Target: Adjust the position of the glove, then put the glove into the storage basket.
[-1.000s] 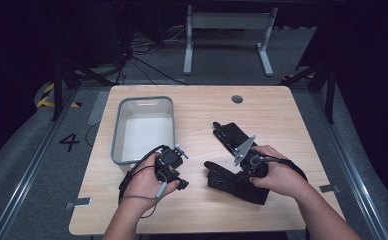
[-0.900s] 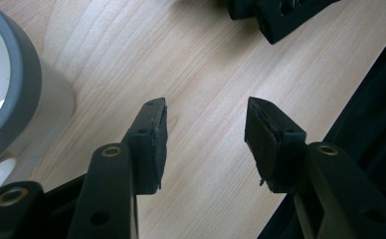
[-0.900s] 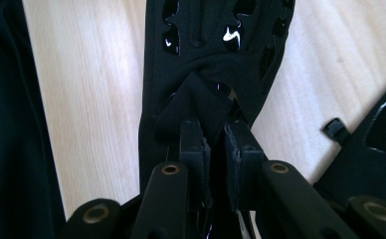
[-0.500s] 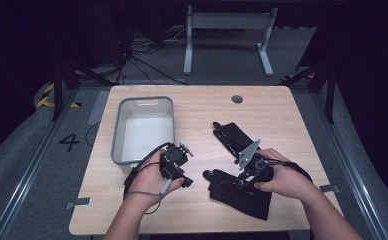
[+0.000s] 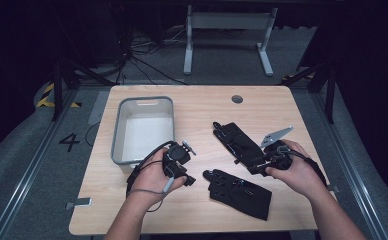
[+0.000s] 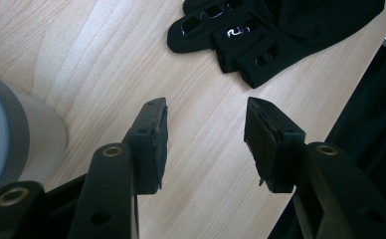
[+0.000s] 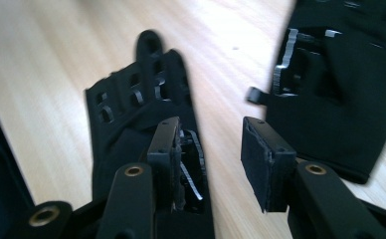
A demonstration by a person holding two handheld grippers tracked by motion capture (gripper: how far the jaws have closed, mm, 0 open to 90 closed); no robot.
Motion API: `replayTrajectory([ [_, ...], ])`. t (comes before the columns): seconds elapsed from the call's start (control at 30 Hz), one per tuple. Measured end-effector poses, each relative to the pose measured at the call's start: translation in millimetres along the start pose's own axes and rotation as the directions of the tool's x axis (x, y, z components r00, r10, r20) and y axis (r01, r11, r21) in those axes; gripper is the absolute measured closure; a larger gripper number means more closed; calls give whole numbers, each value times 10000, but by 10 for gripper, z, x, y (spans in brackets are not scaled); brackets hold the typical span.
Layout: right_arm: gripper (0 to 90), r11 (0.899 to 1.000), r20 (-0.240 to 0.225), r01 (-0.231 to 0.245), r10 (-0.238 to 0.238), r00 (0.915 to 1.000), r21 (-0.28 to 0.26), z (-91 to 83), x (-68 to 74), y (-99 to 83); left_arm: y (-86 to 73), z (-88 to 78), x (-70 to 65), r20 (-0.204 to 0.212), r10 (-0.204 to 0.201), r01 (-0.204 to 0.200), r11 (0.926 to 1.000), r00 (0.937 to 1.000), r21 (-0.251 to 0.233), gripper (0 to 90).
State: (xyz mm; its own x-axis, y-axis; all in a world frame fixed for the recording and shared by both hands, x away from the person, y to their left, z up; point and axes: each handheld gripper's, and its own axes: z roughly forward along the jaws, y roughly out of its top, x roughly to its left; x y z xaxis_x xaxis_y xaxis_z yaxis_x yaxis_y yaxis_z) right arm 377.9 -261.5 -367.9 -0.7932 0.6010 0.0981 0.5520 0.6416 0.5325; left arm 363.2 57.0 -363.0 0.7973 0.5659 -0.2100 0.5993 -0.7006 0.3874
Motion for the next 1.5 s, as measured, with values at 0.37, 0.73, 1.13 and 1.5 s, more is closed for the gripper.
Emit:
replayTrajectory([
  [0.37,609,9937,277,-1057,1068,9939,-372,-52,-249,-3,-40,-15,13,4,-153,153,9999,9999,-59,533],
  [0.73,629,9663,21,-2506,2511,9679,-585,23,-719,139,-204,-80,57,-210,-523,521,9986,9984,-125,544],
  [1.13,632,9579,1064,-2850,2870,9520,-336,262,-997,207,-353,-137,89,-352,-919,909,9955,9951,-279,542],
  [1.5,632,9390,860,-3430,3439,9350,-258,433,-1213,202,-418,-154,103,-406,-1048,1039,9943,9937,-254,540],
])
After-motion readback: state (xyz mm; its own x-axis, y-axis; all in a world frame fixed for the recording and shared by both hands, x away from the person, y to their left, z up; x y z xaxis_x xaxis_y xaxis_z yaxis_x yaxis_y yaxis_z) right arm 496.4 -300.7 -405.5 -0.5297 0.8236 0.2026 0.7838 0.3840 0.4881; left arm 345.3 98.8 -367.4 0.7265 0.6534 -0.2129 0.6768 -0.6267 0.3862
